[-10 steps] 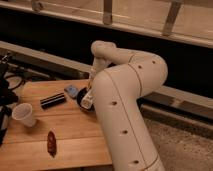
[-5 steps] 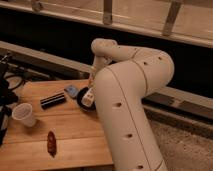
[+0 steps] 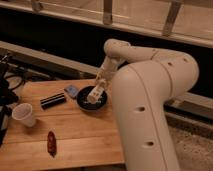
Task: Place the bottle in the ceramic bowl
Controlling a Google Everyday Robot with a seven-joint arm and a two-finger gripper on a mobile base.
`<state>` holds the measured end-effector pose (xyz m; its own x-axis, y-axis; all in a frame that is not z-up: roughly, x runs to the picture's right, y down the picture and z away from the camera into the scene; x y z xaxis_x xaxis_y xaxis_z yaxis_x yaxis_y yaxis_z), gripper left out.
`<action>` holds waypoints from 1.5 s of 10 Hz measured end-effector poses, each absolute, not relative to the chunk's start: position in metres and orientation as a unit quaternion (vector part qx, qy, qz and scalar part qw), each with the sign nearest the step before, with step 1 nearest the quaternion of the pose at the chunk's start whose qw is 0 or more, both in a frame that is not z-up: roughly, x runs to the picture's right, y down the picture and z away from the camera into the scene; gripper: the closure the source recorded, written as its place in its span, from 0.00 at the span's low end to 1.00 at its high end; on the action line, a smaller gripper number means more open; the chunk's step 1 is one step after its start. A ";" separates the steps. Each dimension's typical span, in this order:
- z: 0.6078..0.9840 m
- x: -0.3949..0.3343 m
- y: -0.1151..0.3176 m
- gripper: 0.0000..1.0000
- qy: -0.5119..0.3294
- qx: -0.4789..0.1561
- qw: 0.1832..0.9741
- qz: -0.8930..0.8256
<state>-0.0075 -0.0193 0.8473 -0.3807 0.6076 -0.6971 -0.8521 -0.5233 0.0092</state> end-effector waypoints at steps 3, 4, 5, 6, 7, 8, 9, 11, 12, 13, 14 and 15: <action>0.861 -0.015 -0.014 1.00 0.142 -0.344 0.440 0.818; 0.868 -0.026 -0.011 1.00 0.144 -0.353 0.446 0.810; 0.873 -0.037 -0.006 1.00 0.149 -0.365 0.454 0.799; 0.878 -0.049 -0.001 1.00 0.153 -0.377 0.461 0.788; 0.880 -0.053 0.003 1.00 0.156 -0.388 0.464 0.781; 0.880 -0.055 0.008 0.95 0.160 -0.394 0.464 0.777; 0.878 -0.053 0.008 0.86 0.159 -0.388 0.463 0.781; 0.873 -0.051 -0.002 0.66 0.151 -0.379 0.464 0.787; 0.874 -0.056 -0.001 0.56 0.153 -0.383 0.465 0.783; 0.877 -0.060 0.002 0.45 0.156 -0.387 0.467 0.780; 0.877 -0.060 0.005 0.36 0.158 -0.388 0.467 0.779; 0.876 -0.059 0.004 0.25 0.156 -0.386 0.468 0.779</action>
